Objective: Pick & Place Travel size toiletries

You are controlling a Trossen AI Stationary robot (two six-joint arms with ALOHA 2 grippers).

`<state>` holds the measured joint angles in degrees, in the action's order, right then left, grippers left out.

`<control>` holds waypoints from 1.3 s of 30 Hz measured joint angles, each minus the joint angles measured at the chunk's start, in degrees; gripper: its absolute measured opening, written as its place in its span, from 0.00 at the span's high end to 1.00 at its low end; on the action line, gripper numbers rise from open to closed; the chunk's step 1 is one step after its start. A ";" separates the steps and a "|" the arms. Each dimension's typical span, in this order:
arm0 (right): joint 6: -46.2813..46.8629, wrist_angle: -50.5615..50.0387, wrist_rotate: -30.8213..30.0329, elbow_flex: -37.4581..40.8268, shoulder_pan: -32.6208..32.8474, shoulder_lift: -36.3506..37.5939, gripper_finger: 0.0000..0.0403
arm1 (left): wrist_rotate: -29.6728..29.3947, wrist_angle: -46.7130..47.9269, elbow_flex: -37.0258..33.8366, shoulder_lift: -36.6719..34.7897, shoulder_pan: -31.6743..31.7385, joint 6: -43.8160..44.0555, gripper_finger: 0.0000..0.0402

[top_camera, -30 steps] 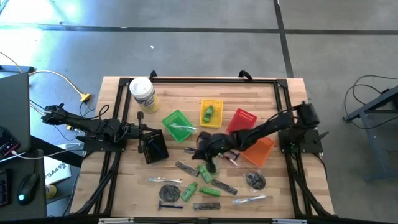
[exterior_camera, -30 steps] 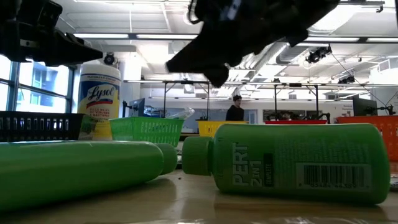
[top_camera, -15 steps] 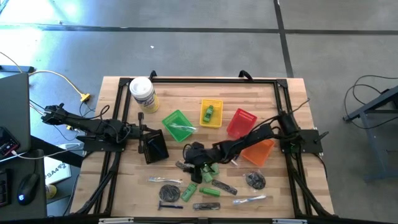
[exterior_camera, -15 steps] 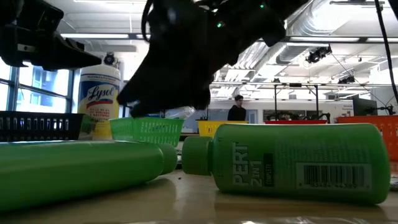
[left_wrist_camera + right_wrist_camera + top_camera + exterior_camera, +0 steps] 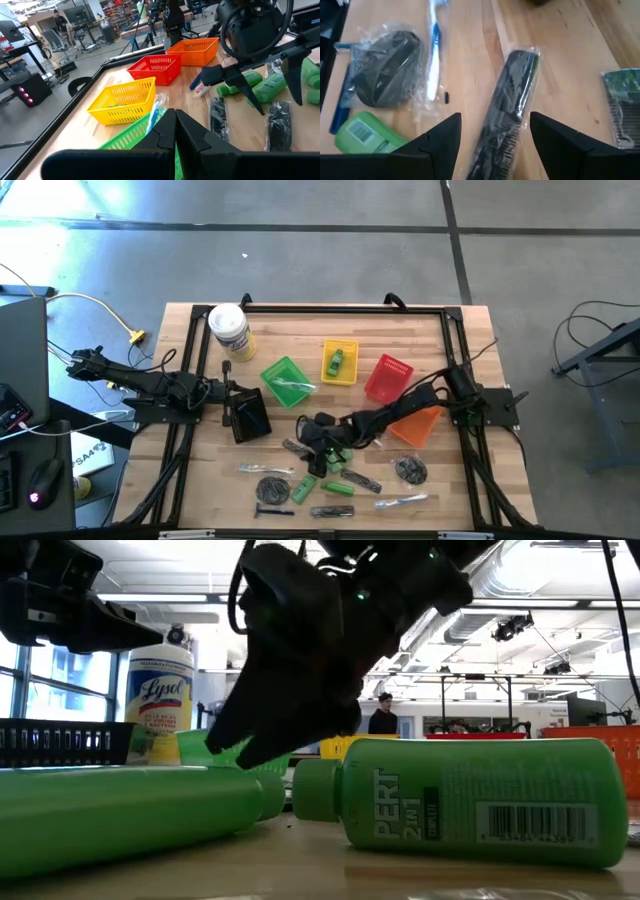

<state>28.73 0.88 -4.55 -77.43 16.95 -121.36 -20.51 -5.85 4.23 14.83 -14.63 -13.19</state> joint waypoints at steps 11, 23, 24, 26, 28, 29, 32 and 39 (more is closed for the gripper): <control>1.70 -1.02 -2.68 -0.06 -0.07 -2.05 0.45 | -0.03 -0.06 0.00 0.00 0.00 0.06 1.00; 1.01 -2.56 -3.27 -0.11 -0.07 -2.00 0.45 | -0.18 -0.05 0.00 0.00 0.00 0.13 1.00; 0.78 -2.75 -3.55 -0.11 -0.07 -1.97 0.45 | -0.18 -0.05 0.00 0.00 0.00 0.13 1.00; -0.40 -2.74 -3.51 -0.11 -0.03 -1.97 0.45 | -0.18 -0.07 0.00 0.00 0.00 0.13 1.00; -1.31 -2.78 -3.49 -0.11 0.04 -1.97 0.45 | -0.17 -0.07 0.00 0.00 0.00 0.12 1.00; -1.50 -2.70 -3.49 -0.12 0.04 -2.12 0.45 | -0.16 -0.06 0.00 0.00 0.00 0.13 1.00; -1.97 -1.81 -3.51 -0.15 0.04 -2.62 0.45 | -0.16 -0.05 0.00 0.00 0.00 0.11 1.00; -2.15 -1.16 -3.68 -0.28 0.04 -3.43 0.50 | -0.14 -0.06 0.00 -0.01 0.00 0.07 1.00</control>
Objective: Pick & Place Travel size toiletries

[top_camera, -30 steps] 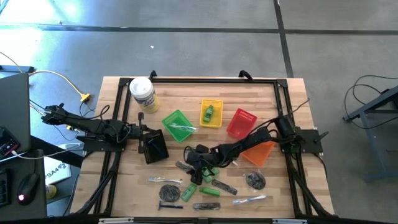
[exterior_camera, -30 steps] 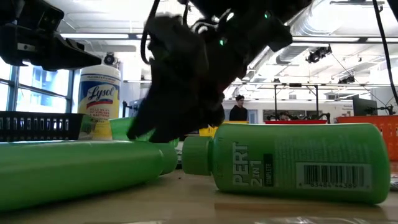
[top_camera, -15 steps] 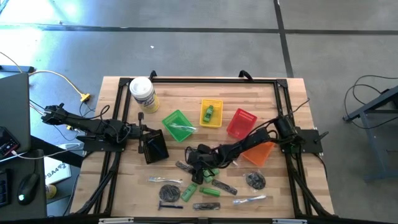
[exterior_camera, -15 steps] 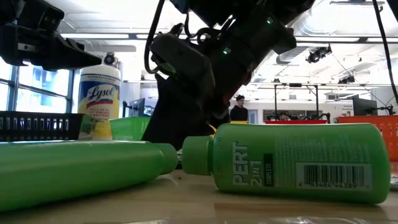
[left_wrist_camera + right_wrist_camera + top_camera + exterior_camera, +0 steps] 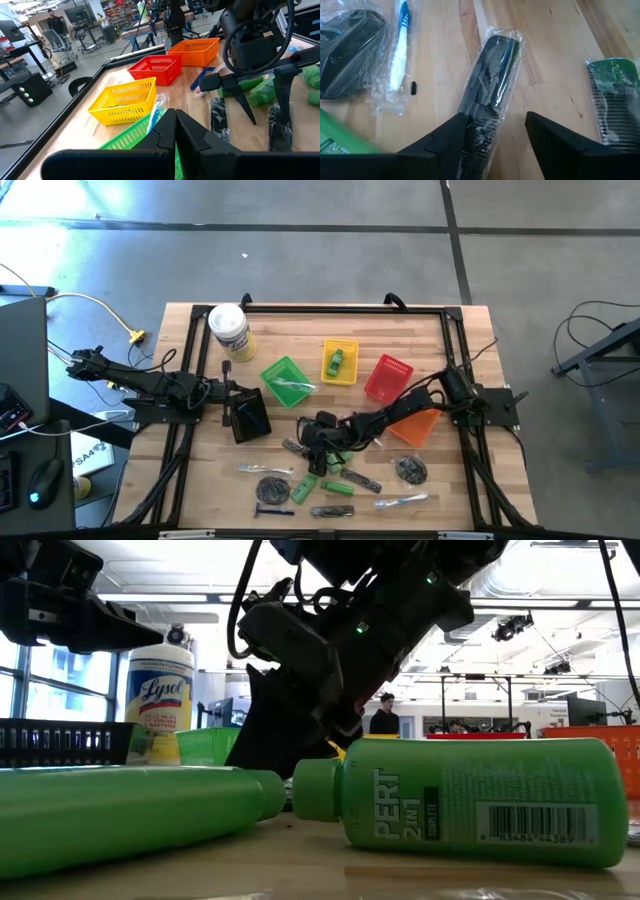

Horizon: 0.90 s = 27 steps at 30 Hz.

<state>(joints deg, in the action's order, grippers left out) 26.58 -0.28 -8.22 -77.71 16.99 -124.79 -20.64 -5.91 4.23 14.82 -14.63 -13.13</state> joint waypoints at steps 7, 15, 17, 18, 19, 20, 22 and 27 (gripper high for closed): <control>0.03 -0.16 0.08 0.04 -0.07 -0.11 0.73 | 0.02 0.04 0.00 0.01 0.00 -0.02 1.00; -0.97 0.29 0.38 0.15 -0.10 -0.17 0.98 | 0.21 0.04 0.00 0.01 0.00 -0.02 1.00; -1.47 1.15 0.55 0.24 -0.06 -0.17 0.99 | 0.20 0.04 0.00 0.01 0.00 -0.02 1.00; -2.04 1.50 0.63 0.26 -0.04 -0.06 0.99 | 0.20 0.06 0.00 0.01 0.00 -0.02 1.00; -2.66 1.67 0.90 0.29 -0.02 0.16 0.99 | 0.20 0.06 0.00 0.01 0.00 -0.02 1.00; -2.88 1.82 1.44 0.31 0.02 0.34 0.99 | 0.20 0.06 0.00 0.00 0.00 -0.02 1.00; -4.15 1.84 1.45 0.37 0.08 1.37 0.99 | 0.20 0.13 0.00 0.01 0.00 -0.02 1.00; -7.36 2.68 -0.10 0.25 0.39 5.55 0.99 | 0.15 0.28 0.00 0.01 0.00 -0.02 1.00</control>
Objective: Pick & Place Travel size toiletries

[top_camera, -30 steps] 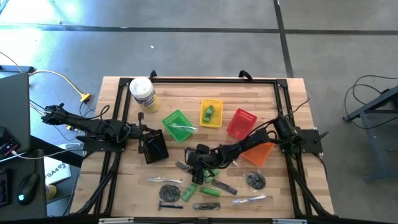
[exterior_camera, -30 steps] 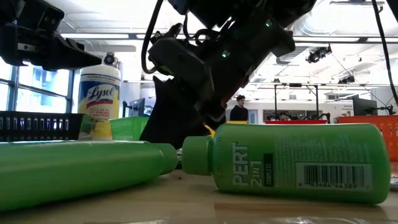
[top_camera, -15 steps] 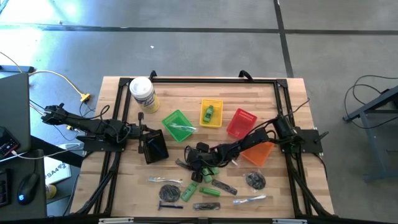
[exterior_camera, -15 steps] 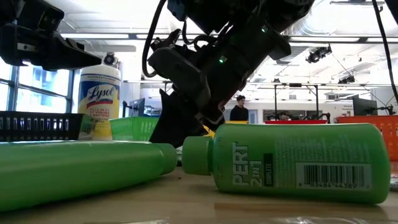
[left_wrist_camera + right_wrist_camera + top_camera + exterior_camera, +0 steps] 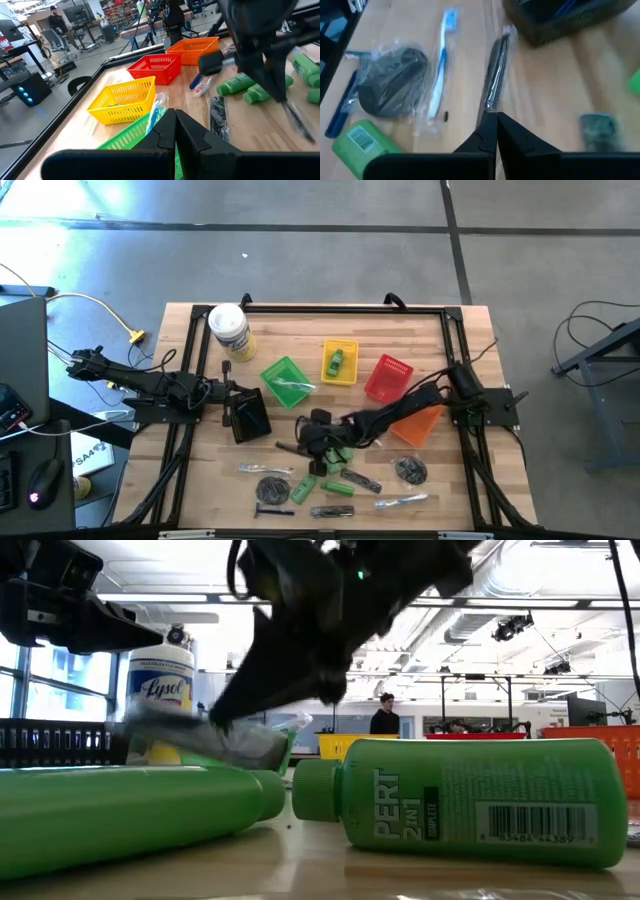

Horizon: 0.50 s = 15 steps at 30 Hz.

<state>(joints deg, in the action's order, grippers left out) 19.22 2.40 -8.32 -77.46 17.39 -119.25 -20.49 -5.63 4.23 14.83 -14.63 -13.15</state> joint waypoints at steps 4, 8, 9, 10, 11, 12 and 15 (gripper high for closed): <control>-2.76 -0.66 -0.73 0.05 0.31 3.34 0.99 | 0.00 0.14 0.00 -0.02 0.00 0.04 1.00; -4.28 -0.98 -0.11 0.03 0.34 6.60 0.99 | -0.02 0.20 0.00 -0.02 0.00 0.13 1.00; -4.50 -1.28 0.02 0.03 0.28 7.40 0.99 | -0.02 0.20 0.00 -0.01 0.00 0.13 1.00; -4.65 -1.83 0.05 0.03 0.28 8.20 0.99 | -0.02 0.24 0.00 -0.02 0.00 0.15 1.00; -5.01 -2.41 0.12 0.03 0.26 9.02 0.99 | -0.03 0.21 0.00 0.00 0.00 0.17 1.00; -5.38 -3.10 0.27 0.03 0.29 10.06 0.99 | -0.02 0.22 0.00 -0.02 0.00 0.17 1.00; -5.83 -3.69 0.57 -0.08 0.46 12.79 0.99 | -0.03 0.27 0.00 -0.02 0.00 0.20 1.00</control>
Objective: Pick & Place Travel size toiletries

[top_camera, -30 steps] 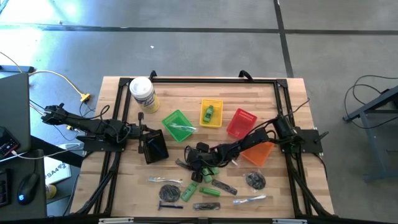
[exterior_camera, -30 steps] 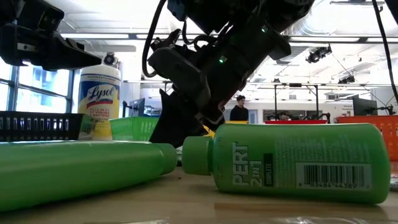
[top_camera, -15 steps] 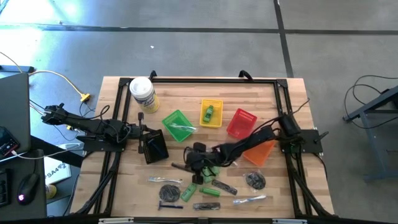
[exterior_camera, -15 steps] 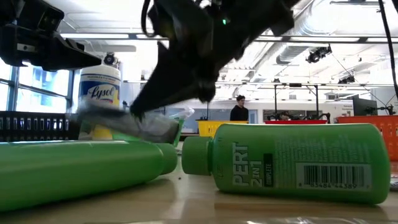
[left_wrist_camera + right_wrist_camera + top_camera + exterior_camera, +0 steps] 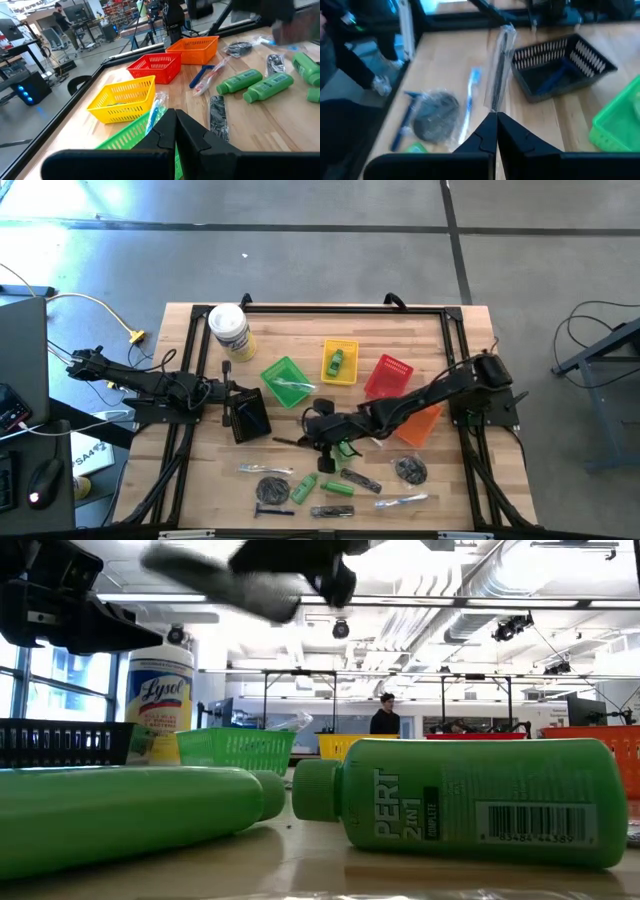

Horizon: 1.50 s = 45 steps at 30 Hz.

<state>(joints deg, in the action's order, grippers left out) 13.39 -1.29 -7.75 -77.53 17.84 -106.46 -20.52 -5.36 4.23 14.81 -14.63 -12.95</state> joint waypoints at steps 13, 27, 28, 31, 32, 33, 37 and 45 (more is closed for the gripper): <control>-4.02 -5.33 0.13 2.72 1.62 16.13 0.99 | -0.17 1.40 0.00 0.02 0.00 -0.01 1.00; -4.23 5.34 -7.36 29.86 3.35 49.27 0.99 | -0.12 2.49 0.00 0.07 0.00 -0.24 1.00; -4.23 6.78 -7.36 32.25 3.46 51.74 0.99 | -0.12 2.53 0.00 0.07 0.00 -0.24 1.00; -4.67 8.11 -7.31 38.71 3.55 58.78 0.99 | -0.12 2.51 0.00 0.04 0.00 -0.26 1.00; -4.71 8.39 -7.25 40.62 3.54 60.87 0.99 | -0.11 2.51 0.00 0.07 0.00 -0.31 1.00; -4.71 8.49 -7.25 42.66 3.54 63.13 0.99 | -0.10 2.51 0.00 0.07 0.00 -0.34 1.00; -4.88 11.06 -7.32 50.13 3.11 70.81 0.99 | 0.05 2.50 0.00 0.07 0.00 -0.37 1.00; -2.63 13.60 -7.26 60.05 3.11 83.30 0.99 | 0.05 2.48 0.00 0.07 0.00 -0.46 1.00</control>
<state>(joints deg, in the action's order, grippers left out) 10.76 12.31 -15.01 -17.49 20.95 -23.15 -20.47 -2.89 4.23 14.87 -14.63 -13.41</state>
